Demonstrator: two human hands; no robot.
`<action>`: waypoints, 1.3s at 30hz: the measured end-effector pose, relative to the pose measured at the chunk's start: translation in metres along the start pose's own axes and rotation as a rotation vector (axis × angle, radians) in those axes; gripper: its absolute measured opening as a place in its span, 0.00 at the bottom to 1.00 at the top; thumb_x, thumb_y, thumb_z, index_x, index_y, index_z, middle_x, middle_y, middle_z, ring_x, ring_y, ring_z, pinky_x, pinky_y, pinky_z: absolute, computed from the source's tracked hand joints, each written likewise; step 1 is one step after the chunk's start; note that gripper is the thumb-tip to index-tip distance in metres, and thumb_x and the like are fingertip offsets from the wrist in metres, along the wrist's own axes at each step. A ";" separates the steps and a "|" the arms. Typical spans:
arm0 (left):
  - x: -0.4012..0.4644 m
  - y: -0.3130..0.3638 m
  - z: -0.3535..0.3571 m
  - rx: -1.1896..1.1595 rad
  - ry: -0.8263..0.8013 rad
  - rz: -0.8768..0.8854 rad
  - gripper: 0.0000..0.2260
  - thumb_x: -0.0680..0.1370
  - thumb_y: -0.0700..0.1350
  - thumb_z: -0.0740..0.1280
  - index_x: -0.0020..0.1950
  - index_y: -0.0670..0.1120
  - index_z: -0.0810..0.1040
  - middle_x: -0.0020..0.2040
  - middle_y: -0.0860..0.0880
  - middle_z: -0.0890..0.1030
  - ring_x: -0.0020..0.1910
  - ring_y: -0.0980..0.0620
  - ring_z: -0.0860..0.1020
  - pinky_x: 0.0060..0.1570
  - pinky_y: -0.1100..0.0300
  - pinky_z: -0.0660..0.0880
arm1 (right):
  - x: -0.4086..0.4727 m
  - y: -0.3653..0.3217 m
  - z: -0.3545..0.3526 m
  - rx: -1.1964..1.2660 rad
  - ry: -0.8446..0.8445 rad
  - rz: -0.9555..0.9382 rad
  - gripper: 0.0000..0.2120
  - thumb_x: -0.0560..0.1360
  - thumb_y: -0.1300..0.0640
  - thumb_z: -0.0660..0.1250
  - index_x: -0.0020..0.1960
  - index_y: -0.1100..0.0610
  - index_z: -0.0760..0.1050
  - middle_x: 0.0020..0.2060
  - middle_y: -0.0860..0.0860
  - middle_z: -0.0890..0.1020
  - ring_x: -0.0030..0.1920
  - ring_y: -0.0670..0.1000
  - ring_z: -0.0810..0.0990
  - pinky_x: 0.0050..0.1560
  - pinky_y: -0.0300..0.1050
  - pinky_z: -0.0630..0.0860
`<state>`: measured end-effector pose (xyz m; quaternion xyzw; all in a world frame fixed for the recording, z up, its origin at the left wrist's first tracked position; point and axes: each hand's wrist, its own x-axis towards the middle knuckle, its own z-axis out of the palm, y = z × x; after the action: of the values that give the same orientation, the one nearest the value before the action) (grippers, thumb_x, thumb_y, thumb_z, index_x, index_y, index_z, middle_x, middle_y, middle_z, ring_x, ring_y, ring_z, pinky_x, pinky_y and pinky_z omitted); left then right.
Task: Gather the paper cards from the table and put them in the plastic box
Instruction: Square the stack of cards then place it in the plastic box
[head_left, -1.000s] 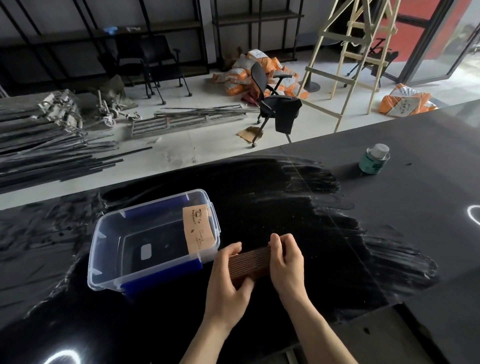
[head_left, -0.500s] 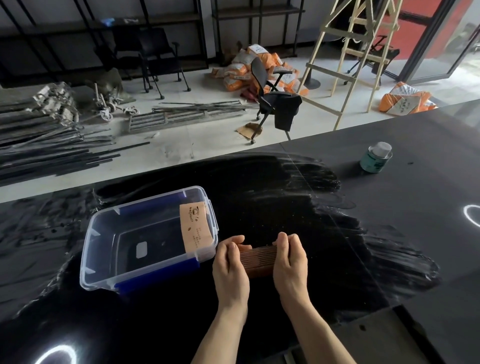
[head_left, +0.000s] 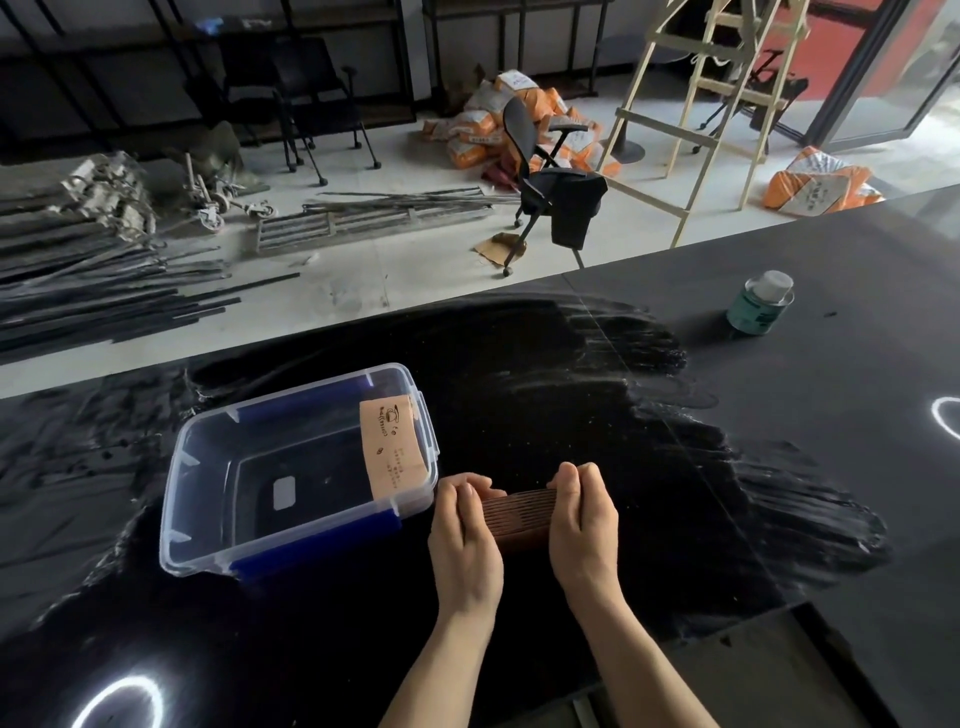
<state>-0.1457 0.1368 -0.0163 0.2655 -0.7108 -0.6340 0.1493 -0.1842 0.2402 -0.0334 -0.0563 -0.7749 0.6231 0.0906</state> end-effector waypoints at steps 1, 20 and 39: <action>-0.001 0.000 -0.003 0.042 -0.032 0.020 0.11 0.84 0.53 0.55 0.50 0.56 0.77 0.48 0.58 0.81 0.50 0.59 0.81 0.41 0.65 0.81 | 0.000 0.000 -0.001 0.003 -0.004 -0.004 0.16 0.86 0.58 0.58 0.41 0.63 0.72 0.30 0.49 0.76 0.27 0.41 0.71 0.27 0.32 0.71; 0.010 0.059 -0.013 1.156 -0.567 0.572 0.19 0.75 0.44 0.71 0.66 0.50 0.73 0.60 0.49 0.81 0.60 0.47 0.78 0.60 0.51 0.78 | 0.000 -0.005 -0.002 0.072 -0.046 0.094 0.16 0.86 0.57 0.59 0.41 0.63 0.71 0.30 0.49 0.76 0.27 0.40 0.72 0.27 0.35 0.74; 0.013 0.096 -0.078 -0.038 -0.315 -0.094 0.11 0.76 0.53 0.73 0.57 0.54 0.80 0.54 0.55 0.84 0.55 0.55 0.79 0.60 0.54 0.73 | -0.002 -0.099 -0.011 0.460 -0.648 0.185 0.20 0.75 0.52 0.78 0.66 0.51 0.81 0.59 0.57 0.87 0.61 0.59 0.85 0.62 0.60 0.80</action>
<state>-0.1312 0.0705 0.0879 0.1931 -0.7002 -0.6872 0.0112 -0.1772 0.2291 0.0653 0.0953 -0.5953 0.7712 -0.2043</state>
